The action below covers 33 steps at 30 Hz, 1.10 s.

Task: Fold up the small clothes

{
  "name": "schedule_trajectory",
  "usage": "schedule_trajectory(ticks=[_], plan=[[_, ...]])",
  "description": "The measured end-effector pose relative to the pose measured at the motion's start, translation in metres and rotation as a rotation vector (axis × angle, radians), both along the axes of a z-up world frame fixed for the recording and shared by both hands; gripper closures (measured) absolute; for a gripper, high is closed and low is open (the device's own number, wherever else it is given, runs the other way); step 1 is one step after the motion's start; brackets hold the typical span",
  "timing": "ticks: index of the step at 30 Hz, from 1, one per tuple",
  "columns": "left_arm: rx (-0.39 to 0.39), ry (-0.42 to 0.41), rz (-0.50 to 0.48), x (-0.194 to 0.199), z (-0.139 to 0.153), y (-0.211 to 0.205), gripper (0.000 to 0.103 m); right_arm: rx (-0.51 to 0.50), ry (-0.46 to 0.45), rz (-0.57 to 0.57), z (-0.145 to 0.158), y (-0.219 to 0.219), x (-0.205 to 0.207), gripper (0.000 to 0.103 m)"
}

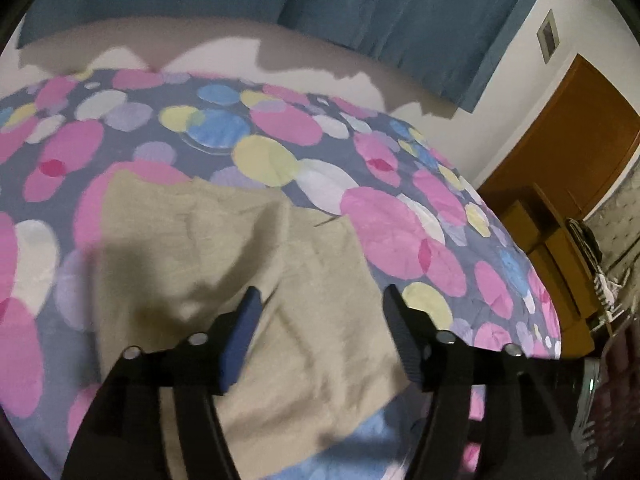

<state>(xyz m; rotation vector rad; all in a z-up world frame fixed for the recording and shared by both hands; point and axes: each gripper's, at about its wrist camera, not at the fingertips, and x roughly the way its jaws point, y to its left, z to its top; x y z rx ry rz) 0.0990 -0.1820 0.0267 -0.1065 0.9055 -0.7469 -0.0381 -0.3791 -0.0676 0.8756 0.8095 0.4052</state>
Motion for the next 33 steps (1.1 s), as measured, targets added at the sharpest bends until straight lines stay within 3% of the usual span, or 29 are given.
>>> schedule_trajectory(ticks=[8, 18, 25, 32, 33], plan=[[-0.033, -0.012, 0.056, -0.043, -0.006, 0.08, 0.034, 0.111, -0.004, 0.021, 0.009, -0.006, 0.019, 0.013], [0.031, -0.051, 0.125, -0.074, -0.04, 0.118, 0.032, 0.235, 0.077, 0.086, 0.002, 0.018, 0.114, 0.013], [0.077, 0.015, 0.159, -0.067, -0.075, 0.128, 0.032, 0.244, 0.2, 0.029, -0.01, 0.024, 0.189, 0.013], [0.096, 0.032, 0.167, -0.063, -0.087, 0.126, 0.031, 0.165, 0.306, -0.02, -0.023, 0.028, 0.232, 0.014], [0.094, 0.035, 0.168, -0.062, -0.088, 0.126, 0.031, 0.161, 0.316, -0.015, -0.024, 0.029, 0.238, 0.019]])
